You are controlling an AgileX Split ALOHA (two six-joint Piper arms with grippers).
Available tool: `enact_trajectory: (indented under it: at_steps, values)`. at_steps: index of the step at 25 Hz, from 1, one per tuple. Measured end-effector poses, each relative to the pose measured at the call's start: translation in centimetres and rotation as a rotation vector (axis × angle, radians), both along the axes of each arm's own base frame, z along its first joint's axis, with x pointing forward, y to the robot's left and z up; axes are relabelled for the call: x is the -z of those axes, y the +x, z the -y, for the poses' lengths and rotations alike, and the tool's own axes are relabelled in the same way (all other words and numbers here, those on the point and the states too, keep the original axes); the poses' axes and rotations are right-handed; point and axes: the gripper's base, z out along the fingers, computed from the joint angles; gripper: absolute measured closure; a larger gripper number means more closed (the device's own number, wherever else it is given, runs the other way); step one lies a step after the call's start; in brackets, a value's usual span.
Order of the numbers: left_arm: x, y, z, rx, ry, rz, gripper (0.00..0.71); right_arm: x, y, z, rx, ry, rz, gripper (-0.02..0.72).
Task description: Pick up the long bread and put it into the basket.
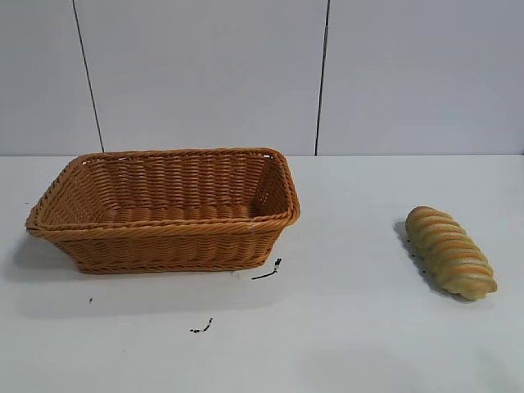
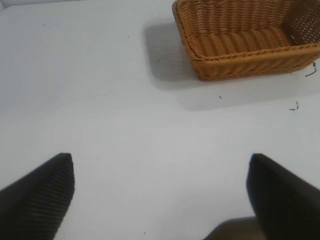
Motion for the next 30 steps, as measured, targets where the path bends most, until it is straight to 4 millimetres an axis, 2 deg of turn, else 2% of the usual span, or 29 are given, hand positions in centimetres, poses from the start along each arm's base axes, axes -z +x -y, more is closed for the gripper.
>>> enact_trajectory:
  at_steps: [11,15,18,24,30]
  values:
    - [0.0,0.0,0.0,0.000,0.000,0.000,0.014,0.0,0.0,0.0,0.000,0.000,0.000,0.010]
    - [0.0,0.0,0.0,0.000,0.000,0.000,0.014,-1.0,1.1,0.0,0.000,-0.002,-0.062,0.010]
    - [0.0,0.0,0.0,0.000,0.000,0.000,0.014,-2.5,3.3,-0.1,-0.002,0.000,-0.158,0.010]
    - [0.0,0.0,0.0,0.000,0.000,0.000,0.014,-4.4,10.0,-0.4,-0.005,0.003,-0.387,0.010]
    - [0.0,0.0,0.0,0.000,0.000,0.000,0.014,-3.2,18.3,-0.6,-0.002,-0.002,-0.608,0.010]
